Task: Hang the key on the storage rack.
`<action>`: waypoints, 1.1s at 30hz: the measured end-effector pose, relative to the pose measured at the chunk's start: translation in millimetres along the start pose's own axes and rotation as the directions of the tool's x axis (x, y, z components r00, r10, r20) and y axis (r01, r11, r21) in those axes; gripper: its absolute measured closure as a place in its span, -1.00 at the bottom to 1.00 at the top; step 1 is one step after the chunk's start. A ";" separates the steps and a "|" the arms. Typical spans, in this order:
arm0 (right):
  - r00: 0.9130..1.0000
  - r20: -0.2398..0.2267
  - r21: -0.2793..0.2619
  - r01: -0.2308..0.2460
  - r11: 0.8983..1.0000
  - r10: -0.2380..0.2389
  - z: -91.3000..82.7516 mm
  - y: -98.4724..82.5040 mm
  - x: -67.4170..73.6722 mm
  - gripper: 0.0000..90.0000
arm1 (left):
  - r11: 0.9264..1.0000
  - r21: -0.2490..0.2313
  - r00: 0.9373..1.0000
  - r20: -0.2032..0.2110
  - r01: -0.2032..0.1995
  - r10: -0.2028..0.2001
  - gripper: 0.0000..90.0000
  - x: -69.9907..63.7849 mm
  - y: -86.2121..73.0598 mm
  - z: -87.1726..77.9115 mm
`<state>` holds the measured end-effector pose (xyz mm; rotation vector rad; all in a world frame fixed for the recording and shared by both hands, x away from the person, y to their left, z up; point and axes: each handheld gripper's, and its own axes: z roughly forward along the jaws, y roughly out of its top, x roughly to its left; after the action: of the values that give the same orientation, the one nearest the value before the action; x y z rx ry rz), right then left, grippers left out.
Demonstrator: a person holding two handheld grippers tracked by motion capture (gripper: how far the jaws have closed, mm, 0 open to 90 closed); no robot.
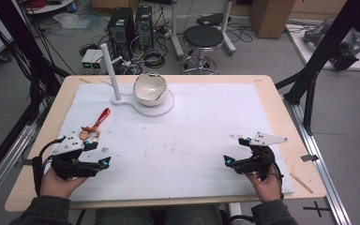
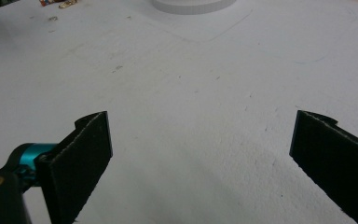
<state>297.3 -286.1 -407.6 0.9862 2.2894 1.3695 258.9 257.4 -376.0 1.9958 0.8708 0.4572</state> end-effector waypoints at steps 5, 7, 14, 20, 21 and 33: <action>1.000 -0.006 0.000 0.001 1.000 -0.001 2.1 1.3 0.0 -0.90 | 1.000 0.003 1.000 -0.003 -0.004 0.004 -0.41 4.1 2.9 -1.3; 1.000 -0.009 0.008 0.000 1.000 0.000 3.3 1.6 0.3 -0.90 | 1.000 0.002 1.000 -0.005 0.001 -0.001 -0.41 6.7 3.9 -1.2; 1.000 -0.006 0.001 0.000 1.000 0.000 2.0 2.2 -0.5 -0.90 | 1.000 0.003 1.000 0.006 0.007 -0.007 -0.41 15.9 10.3 1.9; 1.000 -0.007 -0.002 -0.004 1.000 0.004 1.7 1.9 -1.8 -0.90 | 1.000 0.010 1.000 -0.017 -0.004 0.004 -0.40 28.8 18.3 3.1; 1.000 -0.005 -0.002 -0.001 1.000 0.001 1.9 1.9 -2.2 -0.90 | 1.000 0.011 1.000 -0.018 -0.005 0.005 -0.39 31.2 20.3 3.9; 1.000 -0.012 -0.002 -0.007 1.000 0.007 1.8 1.3 -5.2 -0.90 | 0.998 0.059 0.999 -0.023 -0.025 0.026 -0.31 58.1 36.6 20.5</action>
<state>302.5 -288.1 -407.9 0.9895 2.2944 1.3843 325.9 274.5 -357.1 2.0612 0.8831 0.4753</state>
